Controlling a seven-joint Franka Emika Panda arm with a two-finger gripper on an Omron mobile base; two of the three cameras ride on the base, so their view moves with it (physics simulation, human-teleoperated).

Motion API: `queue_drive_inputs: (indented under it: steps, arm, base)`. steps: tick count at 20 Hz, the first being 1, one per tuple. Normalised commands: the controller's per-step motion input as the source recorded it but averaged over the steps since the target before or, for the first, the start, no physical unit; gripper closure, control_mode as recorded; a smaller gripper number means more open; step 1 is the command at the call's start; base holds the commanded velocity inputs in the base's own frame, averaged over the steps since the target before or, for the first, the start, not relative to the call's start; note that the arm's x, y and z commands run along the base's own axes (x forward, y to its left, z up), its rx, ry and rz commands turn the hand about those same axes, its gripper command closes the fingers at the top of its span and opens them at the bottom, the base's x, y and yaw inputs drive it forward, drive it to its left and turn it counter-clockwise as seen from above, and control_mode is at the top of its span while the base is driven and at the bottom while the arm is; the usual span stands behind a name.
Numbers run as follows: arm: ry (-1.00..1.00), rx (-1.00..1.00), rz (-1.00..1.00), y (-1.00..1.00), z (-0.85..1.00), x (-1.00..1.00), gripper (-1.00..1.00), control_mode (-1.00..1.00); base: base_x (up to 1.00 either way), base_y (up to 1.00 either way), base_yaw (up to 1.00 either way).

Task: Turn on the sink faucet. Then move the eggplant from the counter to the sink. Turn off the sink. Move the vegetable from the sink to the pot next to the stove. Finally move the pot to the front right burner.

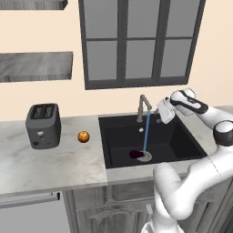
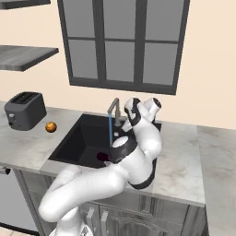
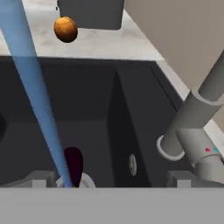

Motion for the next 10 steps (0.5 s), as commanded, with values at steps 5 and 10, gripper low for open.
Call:
queue_drive_inputs:
  steps: [5, 10]
  arm:
    - [0.13, 0.07, -0.04, -0.06, -0.19, 0.34, -1.00, -1.00]
    - [0.09, 0.06, -0.03, -0.04, -0.20, 0.36, -1.00, -1.00]
  base:
    - [0.00, 0.00, 0.00]
    - [0.00, 0.00, 0.00]
